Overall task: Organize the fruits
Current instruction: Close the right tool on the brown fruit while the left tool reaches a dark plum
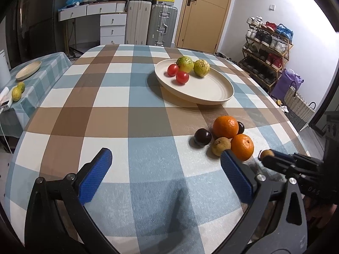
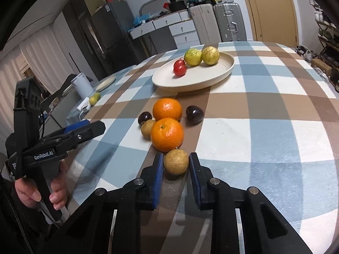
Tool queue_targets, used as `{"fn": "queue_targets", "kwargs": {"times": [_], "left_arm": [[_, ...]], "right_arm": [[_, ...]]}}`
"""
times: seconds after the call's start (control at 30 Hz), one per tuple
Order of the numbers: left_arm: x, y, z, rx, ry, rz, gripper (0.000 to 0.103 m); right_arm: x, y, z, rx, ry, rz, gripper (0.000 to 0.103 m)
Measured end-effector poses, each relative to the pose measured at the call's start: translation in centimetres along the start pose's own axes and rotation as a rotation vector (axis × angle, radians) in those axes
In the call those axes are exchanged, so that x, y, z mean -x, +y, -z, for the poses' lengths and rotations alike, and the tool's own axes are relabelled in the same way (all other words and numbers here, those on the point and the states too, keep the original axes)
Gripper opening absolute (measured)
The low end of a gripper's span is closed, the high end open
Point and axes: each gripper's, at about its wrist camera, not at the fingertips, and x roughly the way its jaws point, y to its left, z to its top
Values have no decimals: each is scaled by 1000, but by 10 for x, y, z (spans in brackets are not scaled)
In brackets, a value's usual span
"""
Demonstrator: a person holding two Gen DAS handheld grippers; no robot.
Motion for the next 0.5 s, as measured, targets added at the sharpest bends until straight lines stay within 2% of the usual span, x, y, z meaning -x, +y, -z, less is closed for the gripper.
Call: {"fn": "queue_targets", "kwargs": {"times": [0.1, 0.27, 0.5], "left_arm": [[-6, -1, -5, -7, 7, 11, 102], [-21, -7, -15, -37, 36, 71, 102], [-43, -9, -29, -25, 85, 163, 102]], "right_arm": [[5, -1, -3, 0, -26, 4, 25], [11, -9, -11, -5, -66, 33, 25], [14, -28, -29, -35, -104, 53, 25]]}}
